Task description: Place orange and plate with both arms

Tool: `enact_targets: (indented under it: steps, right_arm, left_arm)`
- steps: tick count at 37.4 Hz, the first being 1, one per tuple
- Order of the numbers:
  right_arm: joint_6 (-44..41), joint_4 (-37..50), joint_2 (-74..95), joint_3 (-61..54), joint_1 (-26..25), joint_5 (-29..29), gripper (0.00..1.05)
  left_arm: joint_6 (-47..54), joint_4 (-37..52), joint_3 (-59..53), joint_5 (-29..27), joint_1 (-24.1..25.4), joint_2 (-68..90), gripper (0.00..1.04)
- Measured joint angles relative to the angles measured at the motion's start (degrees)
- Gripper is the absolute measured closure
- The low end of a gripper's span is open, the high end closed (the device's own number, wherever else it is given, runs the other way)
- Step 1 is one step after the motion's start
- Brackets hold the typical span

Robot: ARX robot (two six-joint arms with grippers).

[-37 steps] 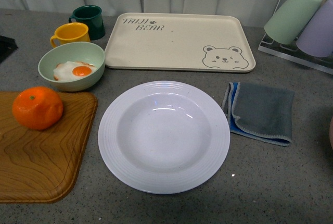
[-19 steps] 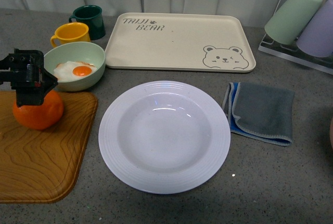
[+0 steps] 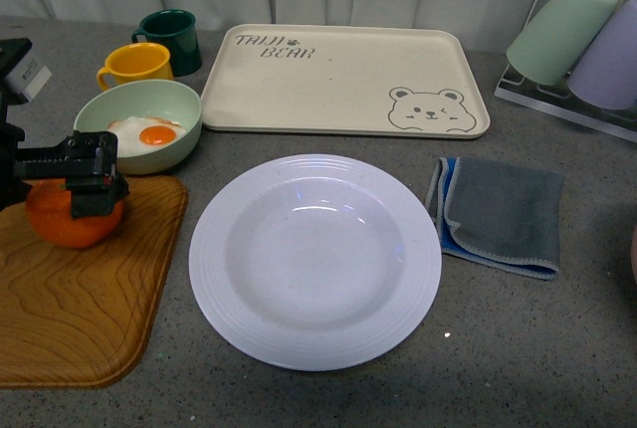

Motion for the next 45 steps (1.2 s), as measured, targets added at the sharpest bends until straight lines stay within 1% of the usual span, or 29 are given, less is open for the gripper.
enact_targets:
  steps: [5,6,11,13,17,20,22,24,25,28,30,36,45]
  right_arm:
    - [-0.02,0.00,0.00,0.00,0.00,-0.02,0.09]
    - [-0.02,0.00,0.00,0.00,0.00,-0.02,0.09]
    - [-0.02,0.00,0.00,0.00,0.00,-0.02,0.09]
    - [-0.02,0.00,0.00,0.00,0.00,0.00,0.09]
    - [-0.02,0.00,0.00,0.00,0.00,-0.02,0.09]
    - [-0.02,0.00,0.00,0.00,0.00,-0.02,0.09]
    - [-0.02,0.00,0.00,0.00,0.00,-0.02,0.09]
    - [-0.02,0.00,0.00,0.00,0.00,0.00,0.09]
    - [0.00,0.00,0.00,0.00,0.00,0.00,0.09]
    - [-0.02,0.00,0.00,0.00,0.00,0.00,0.09]
    - [-0.02,0.00,0.00,0.00,0.00,-0.02,0.09]
    - [-0.02,0.00,0.00,0.00,0.00,-0.02,0.09]
    - [0.00,0.00,0.00,0.00,0.00,0.00,0.09]
  left_arm:
    - [0.37,-0.55,0.20,-0.85,0.42,1.62,0.07]
    - [0.50,-0.55,0.22,-1.01,0.50,1.66,0.10]
    - [0.46,-0.55,0.22,-1.16,0.66,1.25,0.36]
    - [0.35,-0.68,0.15,-1.11,0.09,0.24,0.42]
    - [-0.04,-0.81,-0.15,-0.83,-2.16,-2.69,0.48]
    - [-0.20,-0.87,-0.35,-0.50,-4.79,-5.11,0.49]
    - [-0.46,-0.94,-0.50,-0.61,-8.09,-6.75,0.50]
    - [-0.63,-0.90,-0.50,-0.83,-12.39,-7.26,0.50]
    - [-0.66,-0.83,-0.52,-1.09,-13.66,-7.21,0.50]
    - [-0.92,-0.50,-0.42,-3.19,-19.76,-5.16,0.51]
    - [-1.64,-0.28,-0.13,-3.43,-21.75,-3.87,0.51]
    - [-4.61,1.22,1.42,-4.72,-26.38,0.52,0.51]
    - [-7.69,3.13,3.87,-5.16,-28.50,4.46,0.51]
